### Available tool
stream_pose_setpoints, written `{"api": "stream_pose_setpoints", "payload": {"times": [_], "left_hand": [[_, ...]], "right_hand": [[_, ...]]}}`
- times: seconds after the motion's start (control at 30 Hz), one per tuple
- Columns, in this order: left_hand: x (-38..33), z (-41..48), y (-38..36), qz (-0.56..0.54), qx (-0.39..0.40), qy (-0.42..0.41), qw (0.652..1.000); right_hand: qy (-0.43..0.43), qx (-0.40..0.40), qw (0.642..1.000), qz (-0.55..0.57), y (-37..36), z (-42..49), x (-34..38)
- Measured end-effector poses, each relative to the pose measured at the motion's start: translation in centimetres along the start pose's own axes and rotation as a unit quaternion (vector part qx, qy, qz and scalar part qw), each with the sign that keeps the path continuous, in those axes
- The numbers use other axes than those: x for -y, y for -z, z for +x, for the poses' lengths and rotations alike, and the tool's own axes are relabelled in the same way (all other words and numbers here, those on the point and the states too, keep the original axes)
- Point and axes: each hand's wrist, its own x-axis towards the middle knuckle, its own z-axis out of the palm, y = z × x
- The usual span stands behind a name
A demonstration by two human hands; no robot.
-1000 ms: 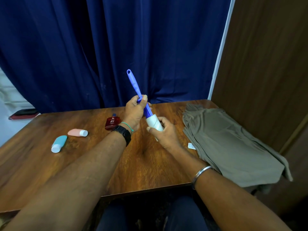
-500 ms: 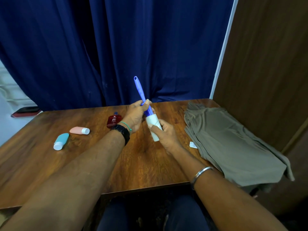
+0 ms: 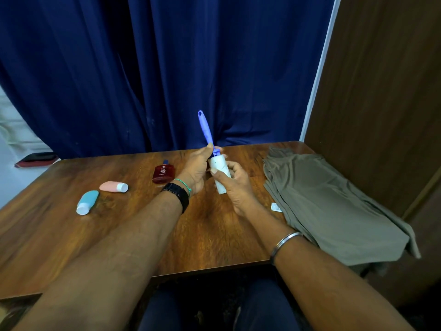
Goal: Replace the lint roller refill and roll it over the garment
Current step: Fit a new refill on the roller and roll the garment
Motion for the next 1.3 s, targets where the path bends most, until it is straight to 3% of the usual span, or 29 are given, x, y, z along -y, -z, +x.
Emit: {"api": "stream_pose_setpoints", "payload": {"times": [0.53,1.0,1.17,1.3], "left_hand": [[-0.8,-0.6,0.9,0.027,0.045,0.038,0.998],[-0.8,-0.5,1.4,0.042,-0.001,0.072,0.997],[-1.8,-0.8,0.2,0.057,0.03,0.101,0.993],[-1.3,-0.4,-0.8,0.036,0.049,0.078,0.995]], "right_hand": [[-0.024,0.036,0.997,0.069,-0.1,0.2,0.0],[-0.047,0.039,0.996,0.061,0.1,0.1,-0.5],[-0.046,0.046,0.995,0.08,-0.2,0.4,-0.3],[-0.047,0.032,0.993,0.105,0.1,0.9,0.3]]}}
